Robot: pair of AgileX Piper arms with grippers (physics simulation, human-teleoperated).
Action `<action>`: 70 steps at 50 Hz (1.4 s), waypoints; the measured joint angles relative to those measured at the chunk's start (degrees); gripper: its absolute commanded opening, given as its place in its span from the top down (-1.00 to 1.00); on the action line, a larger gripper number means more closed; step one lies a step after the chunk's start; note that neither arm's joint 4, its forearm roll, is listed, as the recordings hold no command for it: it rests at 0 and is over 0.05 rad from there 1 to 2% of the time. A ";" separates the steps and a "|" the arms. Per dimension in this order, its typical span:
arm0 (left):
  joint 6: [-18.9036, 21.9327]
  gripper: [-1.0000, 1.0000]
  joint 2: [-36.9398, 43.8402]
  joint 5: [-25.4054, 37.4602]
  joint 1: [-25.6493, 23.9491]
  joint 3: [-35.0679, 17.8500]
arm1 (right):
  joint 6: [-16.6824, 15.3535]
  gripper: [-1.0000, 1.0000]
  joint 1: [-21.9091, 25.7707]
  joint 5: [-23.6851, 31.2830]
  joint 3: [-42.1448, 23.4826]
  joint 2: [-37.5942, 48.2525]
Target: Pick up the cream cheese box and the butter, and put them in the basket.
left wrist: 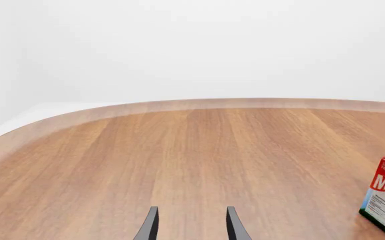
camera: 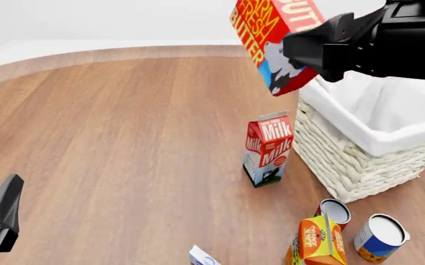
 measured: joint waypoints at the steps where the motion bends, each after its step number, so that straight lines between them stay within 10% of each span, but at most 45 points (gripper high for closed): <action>1: 0.00 -1.00 0.00 0.00 0.00 0.00 | 0.27 1.00 -0.53 0.09 -0.29 -0.36; 46: 0.00 -1.00 0.00 0.00 0.00 0.00 | 23.87 1.00 -24.59 -11.43 6.70 -6.20; 70: 0.00 -1.00 0.00 0.00 0.00 0.00 | 28.56 1.00 -33.99 -17.69 11.63 -2.49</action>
